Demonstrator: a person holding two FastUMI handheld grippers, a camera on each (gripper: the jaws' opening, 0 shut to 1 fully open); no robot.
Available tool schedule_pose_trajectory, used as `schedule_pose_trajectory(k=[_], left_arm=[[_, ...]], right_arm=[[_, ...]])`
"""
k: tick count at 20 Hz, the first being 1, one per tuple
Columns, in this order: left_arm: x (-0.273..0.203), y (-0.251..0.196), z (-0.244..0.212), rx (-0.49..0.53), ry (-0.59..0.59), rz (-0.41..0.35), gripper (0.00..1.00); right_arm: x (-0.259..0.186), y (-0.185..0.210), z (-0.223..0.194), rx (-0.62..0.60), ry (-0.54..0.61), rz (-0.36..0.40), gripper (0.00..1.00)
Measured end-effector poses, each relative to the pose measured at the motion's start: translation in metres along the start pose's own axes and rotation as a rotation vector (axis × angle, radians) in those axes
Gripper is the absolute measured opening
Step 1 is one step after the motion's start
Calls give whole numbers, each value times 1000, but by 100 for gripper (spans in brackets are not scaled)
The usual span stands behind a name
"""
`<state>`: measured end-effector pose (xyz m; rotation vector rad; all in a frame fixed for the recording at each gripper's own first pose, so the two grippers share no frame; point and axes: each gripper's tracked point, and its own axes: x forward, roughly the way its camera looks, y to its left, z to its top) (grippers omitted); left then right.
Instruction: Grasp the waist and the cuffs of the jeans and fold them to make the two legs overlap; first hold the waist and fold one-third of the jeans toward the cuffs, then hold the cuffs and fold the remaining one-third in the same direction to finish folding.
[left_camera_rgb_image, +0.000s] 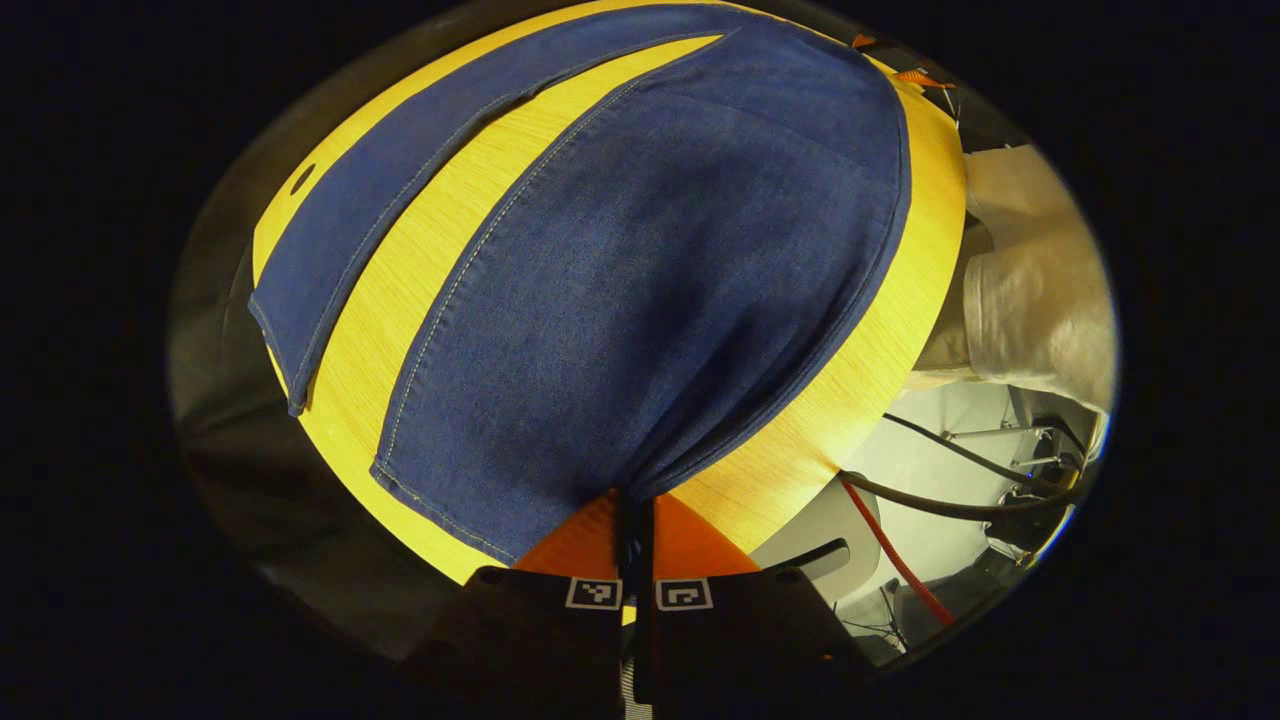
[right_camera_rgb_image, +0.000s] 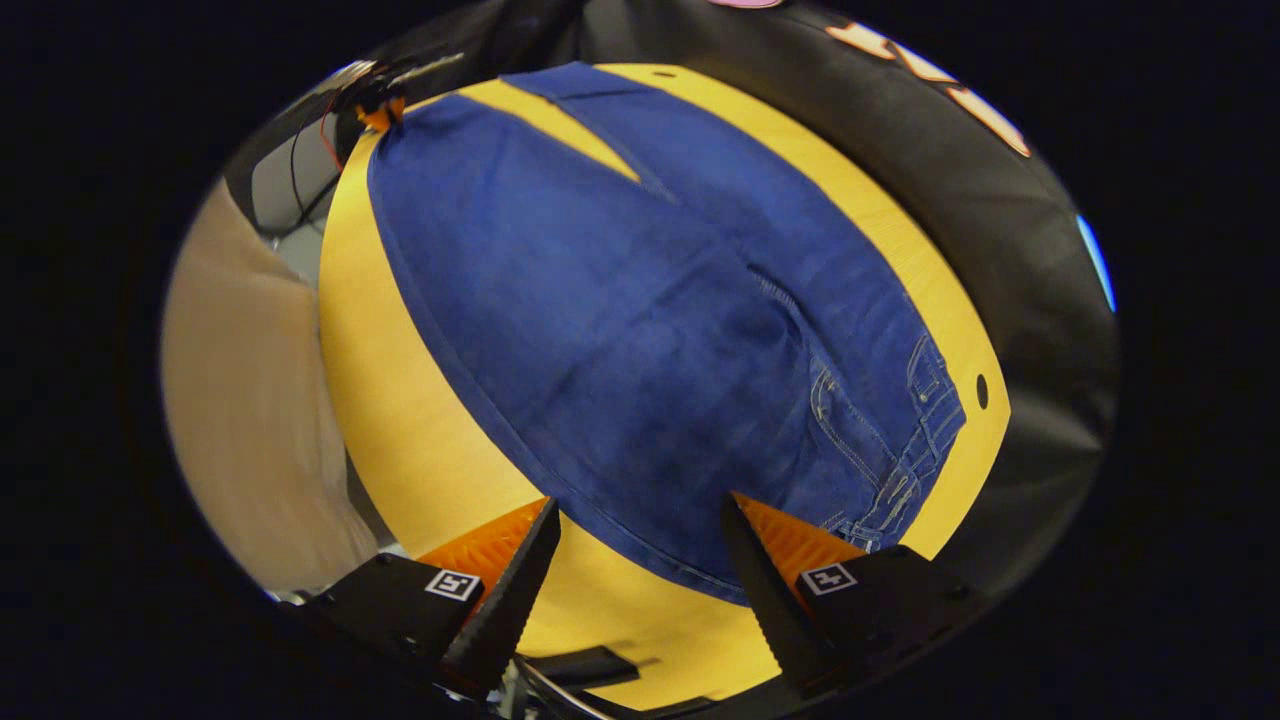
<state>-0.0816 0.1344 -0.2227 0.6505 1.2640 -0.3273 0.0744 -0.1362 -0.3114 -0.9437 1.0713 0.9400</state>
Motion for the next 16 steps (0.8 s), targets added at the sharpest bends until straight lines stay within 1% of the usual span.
schedule_pose_trajectory(k=[5, 7, 9, 11, 12, 14, 16], left_arm=[[1, 0, 0, -23, 40, 16, 0], [-1, -1, -1, -46, 49, 10, 0], [0, -1, 1, -58, 61, 8, 0], [-1, -1, 0, -63, 76, 10, 0], [-1, -2, 0, -65, 82, 11, 0], [0, -2, 1, -76, 87, 16, 0], [-1, -2, 1, -78, 85, 21, 0]], right_arm=[[16, 8, -32, -111, 116, 107, 100], [19, 7, -32, -124, 138, 141, 100], [19, 7, -30, -145, 164, 156, 100], [19, 4, -31, -149, 192, 140, 96], [18, 3, -31, -142, 203, 134, 96], [19, 3, -31, -141, 206, 129, 93], [19, 4, -32, -128, 213, 125, 92]])
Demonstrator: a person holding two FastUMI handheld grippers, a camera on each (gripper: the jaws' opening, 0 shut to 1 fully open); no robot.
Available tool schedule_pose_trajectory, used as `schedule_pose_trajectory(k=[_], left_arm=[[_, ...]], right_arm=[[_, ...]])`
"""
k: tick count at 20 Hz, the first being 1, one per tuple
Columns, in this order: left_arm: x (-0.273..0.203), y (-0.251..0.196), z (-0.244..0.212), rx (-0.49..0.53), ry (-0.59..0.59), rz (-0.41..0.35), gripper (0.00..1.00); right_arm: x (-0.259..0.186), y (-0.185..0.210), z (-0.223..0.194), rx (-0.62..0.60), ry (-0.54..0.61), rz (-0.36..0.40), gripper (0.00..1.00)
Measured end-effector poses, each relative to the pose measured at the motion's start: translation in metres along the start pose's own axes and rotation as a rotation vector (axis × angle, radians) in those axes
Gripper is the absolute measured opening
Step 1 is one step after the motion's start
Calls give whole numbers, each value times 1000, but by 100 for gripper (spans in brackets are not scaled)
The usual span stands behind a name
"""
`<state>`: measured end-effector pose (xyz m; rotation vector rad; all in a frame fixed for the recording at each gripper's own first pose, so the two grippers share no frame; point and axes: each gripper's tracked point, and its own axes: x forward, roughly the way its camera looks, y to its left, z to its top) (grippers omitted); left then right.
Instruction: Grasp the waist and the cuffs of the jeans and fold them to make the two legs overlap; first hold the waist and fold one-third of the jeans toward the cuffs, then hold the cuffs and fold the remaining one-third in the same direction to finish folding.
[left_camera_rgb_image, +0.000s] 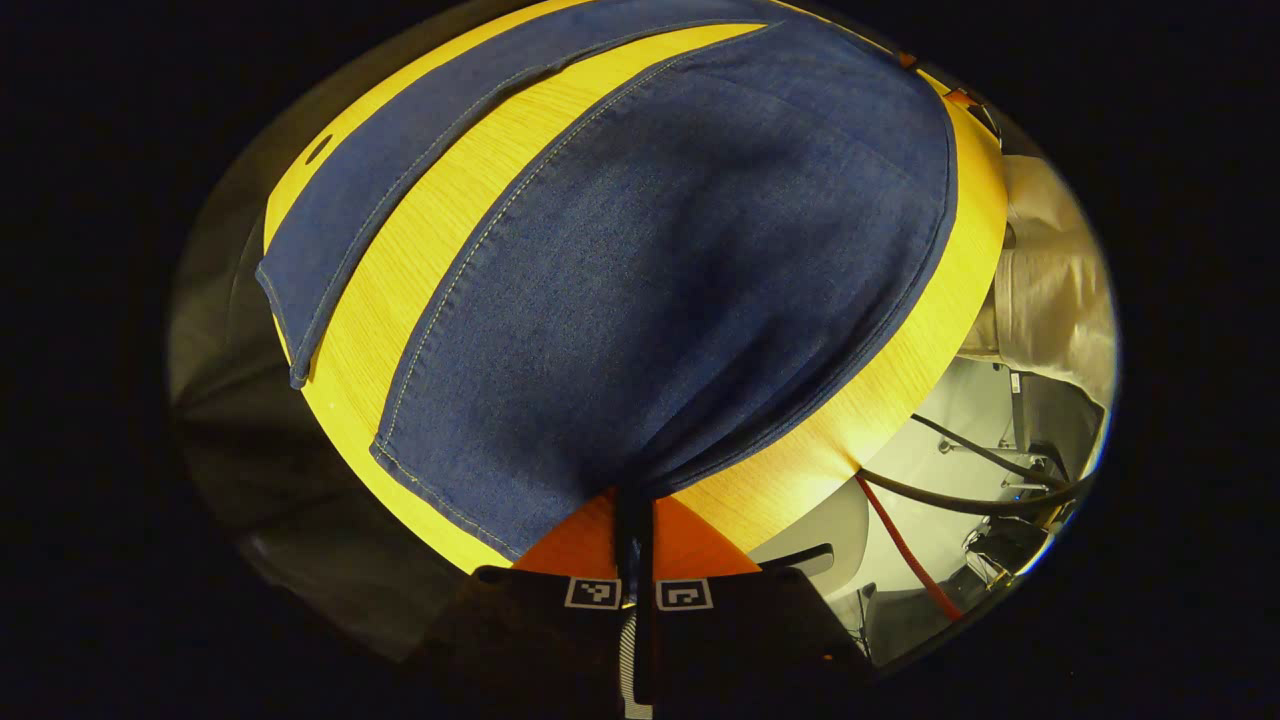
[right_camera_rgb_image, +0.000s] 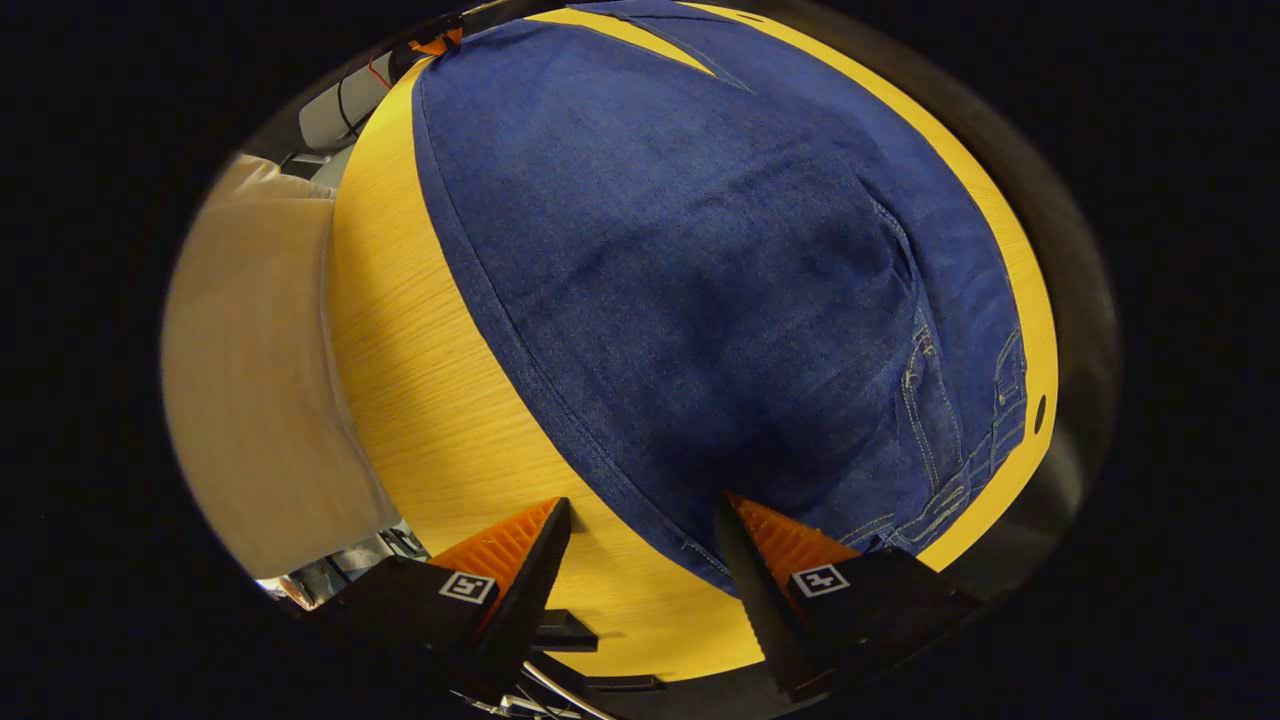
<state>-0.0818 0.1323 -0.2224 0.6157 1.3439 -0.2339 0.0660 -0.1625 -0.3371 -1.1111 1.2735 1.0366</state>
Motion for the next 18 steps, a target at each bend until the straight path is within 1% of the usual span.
schedule_pose_trajectory(k=[2, 3, 4, 6, 7, 8, 10, 11, 12, 15, 17, 18], left_arm=[[0, 0, 0, 11, -3, -1, 0], [1, 1, 0, 14, -6, -6, 0], [-1, 1, 0, 14, -11, -12, 0], [0, 0, 0, 14, -27, -19, 0], [-1, 0, 1, 19, -37, -18, 0], [-1, 0, 0, 21, -44, -17, 0], [-1, 0, 1, 17, -59, -17, 0], [-2, 0, 1, 9, -65, -17, 0], [-1, 0, 1, 2, -67, -16, 0], [-1, 1, 2, -20, -85, -13, 0], [-2, 2, 3, -69, -112, -6, 0], [-2, 2, 3, -109, -129, 0, 0]], right_arm=[[0, 1, 0, 18, 19, 1, 87], [-1, -1, 2, 34, 29, 2, 81], [-2, -2, 4, 63, 43, 0, 77], [0, -8, 6, 122, 69, 1, 65], [-1, -11, 6, 149, 78, 0, 62], [0, -14, 7, 180, 85, -3, 52], [2, -25, 9, 261, 79, -24, 35], [3, -29, 9, 307, 76, -35, 14], [1, -32, 9, 355, 69, -48, 12], [2, -30, 3, 434, 69, -93, 12], [1, -30, 3, 465, 82, -144, 12], [-1, -30, 4, 479, 87, -172, 11]])
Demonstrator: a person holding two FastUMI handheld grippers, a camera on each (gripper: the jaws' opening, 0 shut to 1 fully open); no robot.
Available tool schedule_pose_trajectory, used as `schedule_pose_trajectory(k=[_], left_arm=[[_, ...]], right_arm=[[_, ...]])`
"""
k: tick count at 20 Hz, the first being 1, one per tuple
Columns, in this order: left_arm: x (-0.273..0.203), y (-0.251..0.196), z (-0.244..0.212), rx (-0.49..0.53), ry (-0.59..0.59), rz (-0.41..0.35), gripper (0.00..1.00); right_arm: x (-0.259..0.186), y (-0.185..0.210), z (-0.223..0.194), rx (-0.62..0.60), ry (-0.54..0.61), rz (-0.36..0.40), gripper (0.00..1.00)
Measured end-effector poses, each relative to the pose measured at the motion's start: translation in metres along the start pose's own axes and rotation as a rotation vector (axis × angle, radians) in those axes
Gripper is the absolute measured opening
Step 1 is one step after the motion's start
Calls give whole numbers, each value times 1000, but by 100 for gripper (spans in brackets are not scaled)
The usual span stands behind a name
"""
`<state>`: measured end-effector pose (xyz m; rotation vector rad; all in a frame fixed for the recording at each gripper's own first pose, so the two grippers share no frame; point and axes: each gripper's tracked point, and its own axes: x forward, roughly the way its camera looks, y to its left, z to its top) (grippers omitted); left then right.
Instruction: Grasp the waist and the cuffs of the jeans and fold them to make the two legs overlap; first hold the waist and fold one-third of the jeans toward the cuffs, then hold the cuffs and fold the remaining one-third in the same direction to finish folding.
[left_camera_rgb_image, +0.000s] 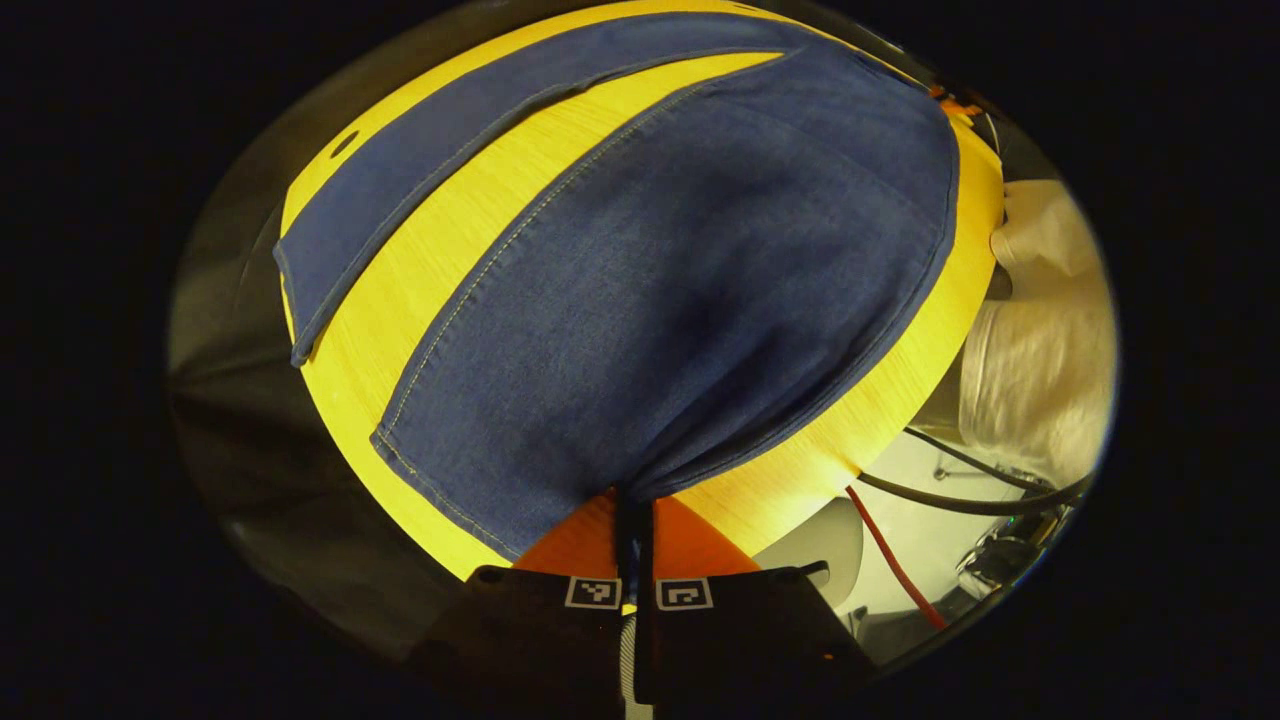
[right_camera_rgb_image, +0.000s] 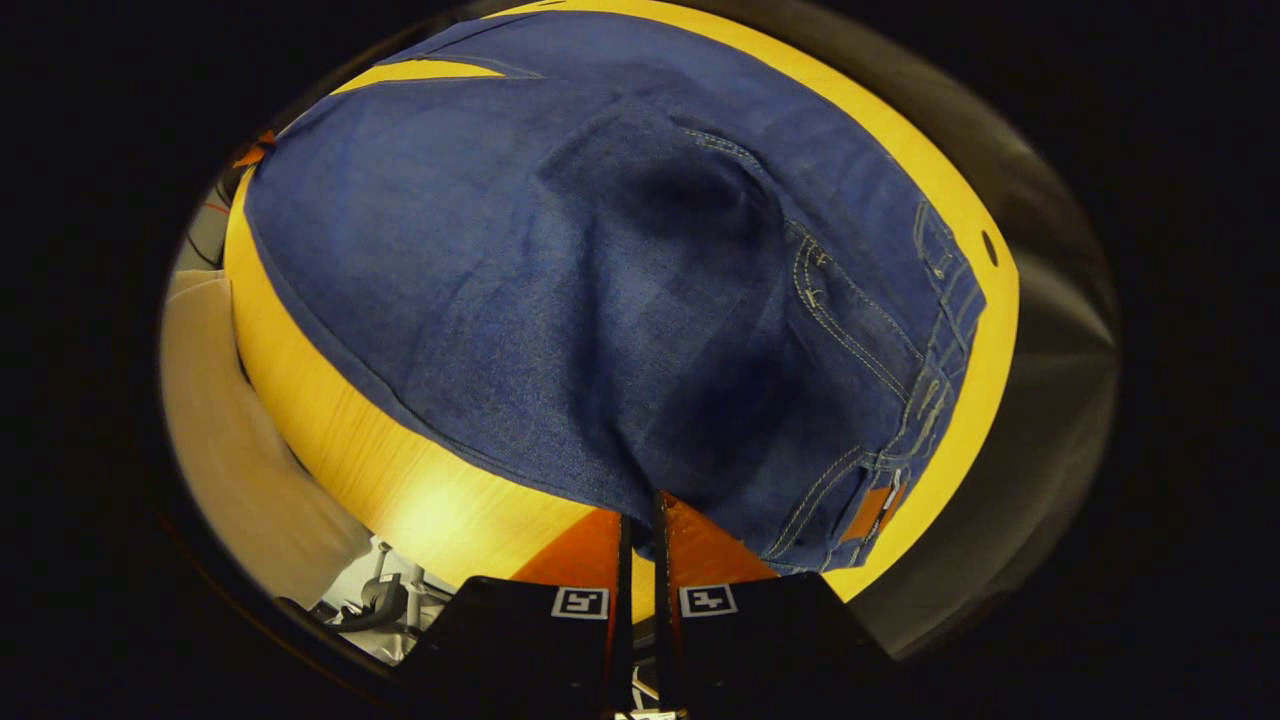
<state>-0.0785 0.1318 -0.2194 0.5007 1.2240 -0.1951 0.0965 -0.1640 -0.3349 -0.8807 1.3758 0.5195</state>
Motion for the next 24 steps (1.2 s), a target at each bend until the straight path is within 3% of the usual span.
schedule_pose_trajectory(k=[3, 8, 11, 14, 17, 18, 20, 22, 24], left_arm=[[2, -2, 1, -149, -53, 28, 0], [-15, 3, 13, -387, -153, 80, 0], [-21, 3, 25, -534, -240, 54, 0], [-40, 14, 45, -679, -322, 4, 0], [-62, 35, 72, -753, -393, -21, 0], [-75, 44, 79, -768, -418, -22, 0], [-100, 55, 97, -806, -481, -33, 0], [-117, 73, 116, -860, -549, -47, 0], [-131, 103, 137, -865, -620, -17, 0]], right_arm=[[0, 0, -1, 51, -7, -37, 12], [-11, -5, 9, 333, -70, 26, 12], [-23, -12, 17, 559, -140, 76, 12], [-40, -23, 28, 693, -233, 77, 9], [-55, -36, 41, 790, -320, 65, 10], [-64, -45, 48, 831, -360, 61, 14], [-86, -62, 61, 908, -440, 57, 9], [-105, -77, 76, 992, -525, 57, 12], [-119, -91, 95, 1072, -616, 53, 9]])
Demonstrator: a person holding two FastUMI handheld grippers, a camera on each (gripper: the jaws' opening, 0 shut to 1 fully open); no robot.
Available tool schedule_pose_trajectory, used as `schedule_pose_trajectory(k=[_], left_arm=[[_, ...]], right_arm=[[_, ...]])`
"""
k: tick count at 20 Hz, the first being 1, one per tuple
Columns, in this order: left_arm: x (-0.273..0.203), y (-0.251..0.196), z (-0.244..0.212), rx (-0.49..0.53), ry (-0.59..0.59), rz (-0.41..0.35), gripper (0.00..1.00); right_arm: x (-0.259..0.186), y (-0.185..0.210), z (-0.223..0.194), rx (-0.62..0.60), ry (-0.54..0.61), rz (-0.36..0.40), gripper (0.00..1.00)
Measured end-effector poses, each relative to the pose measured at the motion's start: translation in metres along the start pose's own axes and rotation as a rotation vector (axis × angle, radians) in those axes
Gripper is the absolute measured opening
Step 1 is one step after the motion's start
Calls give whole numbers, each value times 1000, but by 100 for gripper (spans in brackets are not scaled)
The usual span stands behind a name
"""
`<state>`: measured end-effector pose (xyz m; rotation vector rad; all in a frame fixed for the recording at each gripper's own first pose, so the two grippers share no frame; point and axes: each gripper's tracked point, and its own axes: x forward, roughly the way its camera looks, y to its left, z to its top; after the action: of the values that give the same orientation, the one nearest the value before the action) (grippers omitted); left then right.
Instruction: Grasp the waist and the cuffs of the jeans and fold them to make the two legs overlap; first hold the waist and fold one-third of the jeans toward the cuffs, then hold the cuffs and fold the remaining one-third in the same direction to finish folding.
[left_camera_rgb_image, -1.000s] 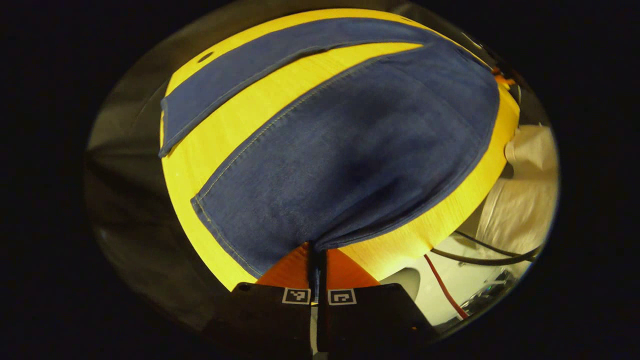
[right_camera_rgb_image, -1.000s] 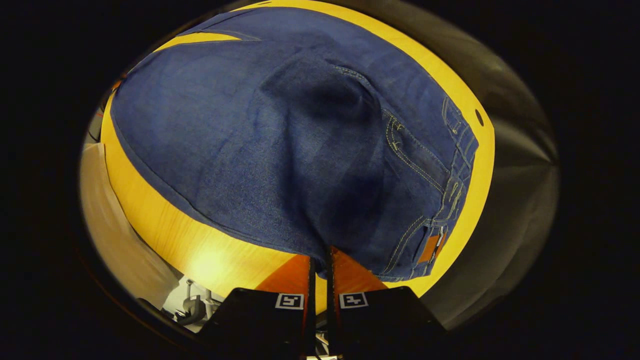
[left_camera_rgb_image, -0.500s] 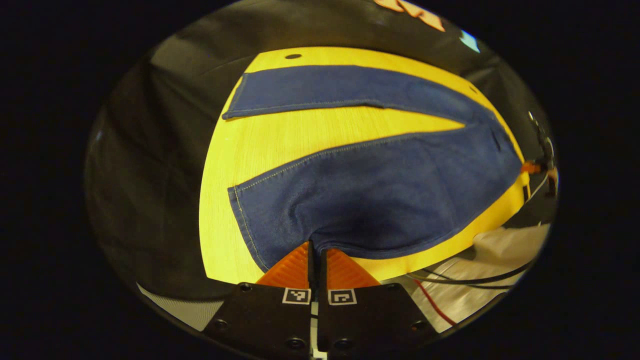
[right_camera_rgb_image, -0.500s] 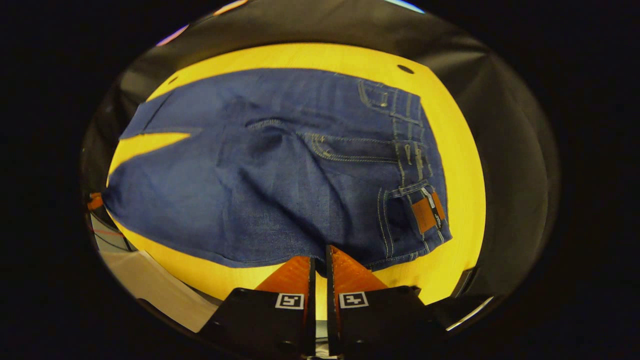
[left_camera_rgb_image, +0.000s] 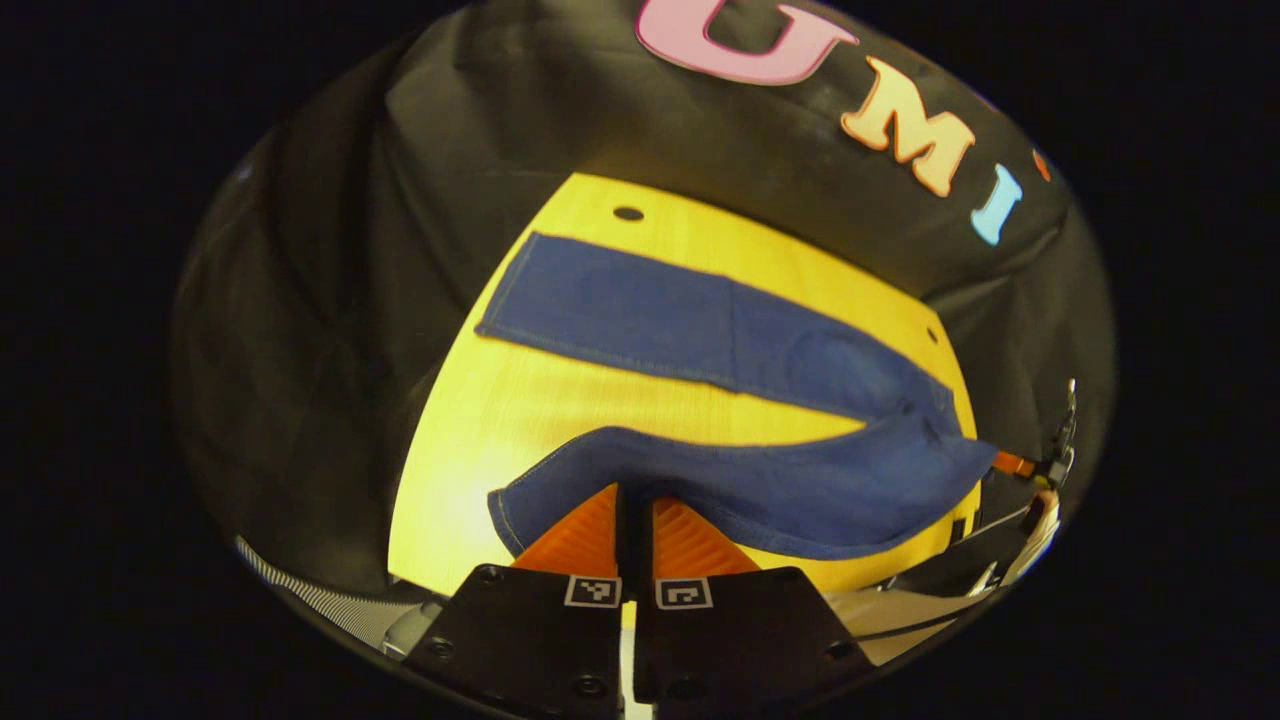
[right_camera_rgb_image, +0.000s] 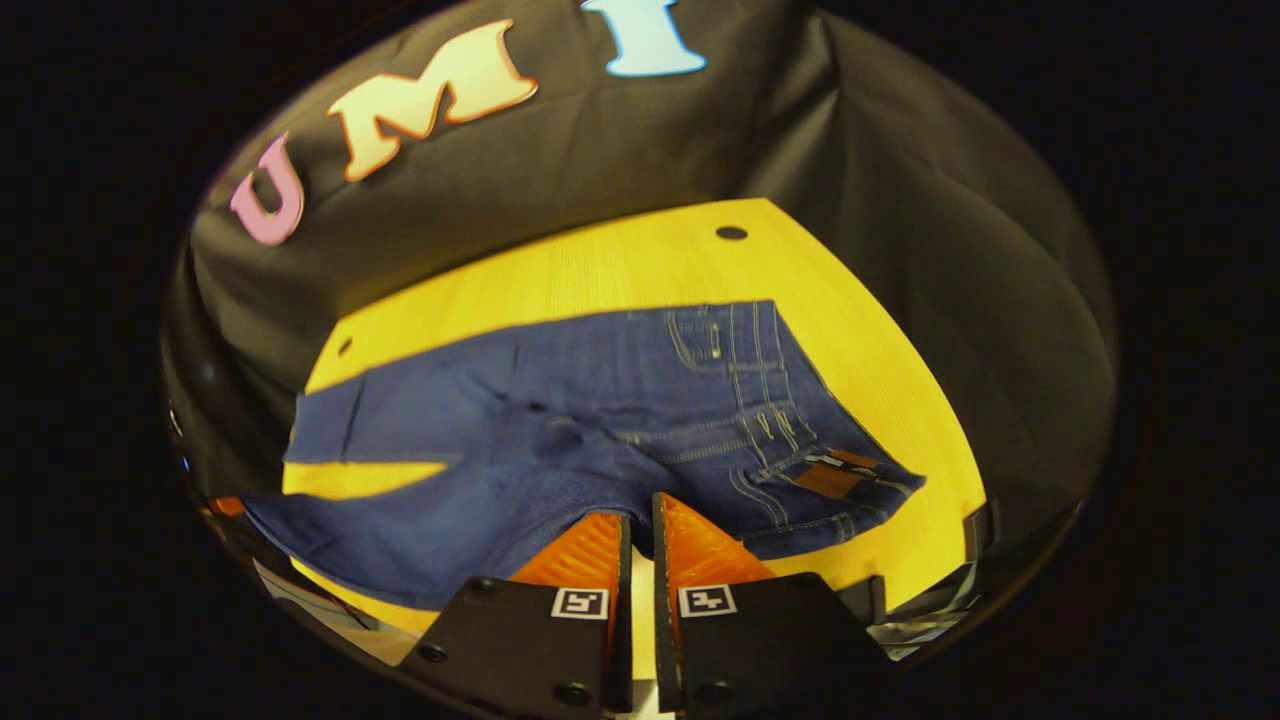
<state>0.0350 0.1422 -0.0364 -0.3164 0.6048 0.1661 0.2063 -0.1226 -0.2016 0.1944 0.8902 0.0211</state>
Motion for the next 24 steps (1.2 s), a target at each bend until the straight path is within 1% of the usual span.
schedule_pose_trajectory(k=[1, 2, 3, 4, 5, 6, 7, 9, 10, 13, 14, 15, 16, 19, 23, 24], left_arm=[[4, 4, 14, 5, -29, 12, 0], [7, 6, 28, 15, -56, 22, 0], [13, 5, 41, 19, -75, 27, 0], [17, 1, 54, 19, -99, 29, 0], [22, -2, 69, 18, -123, 27, 0], [28, -5, 84, 13, -150, 23, 0], [34, -8, 99, 1, -177, 19, 0], [46, -14, 123, -31, -209, 6, 0], [52, -16, 131, -45, -215, 3, 0], [79, -11, 149, -68, -200, 15, 0], [89, -6, 150, -79, -188, 27, 0], [99, -3, 151, -85, -169, 37, 0], [111, 3, 153, -90, -157, 48, 0], [142, 14, 159, -112, -123, 64, 0], [186, 25, 164, -106, -53, 95, 0], [196, 27, 165, -101, -28, 107, 0]], right_arm=[[11, 3, 14, 53, -52, 7, 8], [15, 10, 26, 89, -72, 16, 0], [21, 15, 33, 106, -92, 22, 0], [23, 18, 37, 101, -102, 24, 3], [29, 23, 44, 79, -111, 25, 2], [38, 27, 51, 51, -123, 16, 0], [45, 31, 59, 29, -137, 8, 2], [56, 38, 74, 10, -157, -1, 2], [62, 40, 82, 10, -162, -1, 0], [86, 41, 99, 26, -154, -4, 2], [96, 41, 104, 30, -145, -4, 2], [108, 42, 106, 31, -134, -2, 0], [119, 44, 109, 25, -125, -1, 2], [155, 49, 119, 13, -114, -7, 2], [198, 53, 118, 49, -91, -15, 2], [208, 53, 117, 43, -87, -22, 0]])
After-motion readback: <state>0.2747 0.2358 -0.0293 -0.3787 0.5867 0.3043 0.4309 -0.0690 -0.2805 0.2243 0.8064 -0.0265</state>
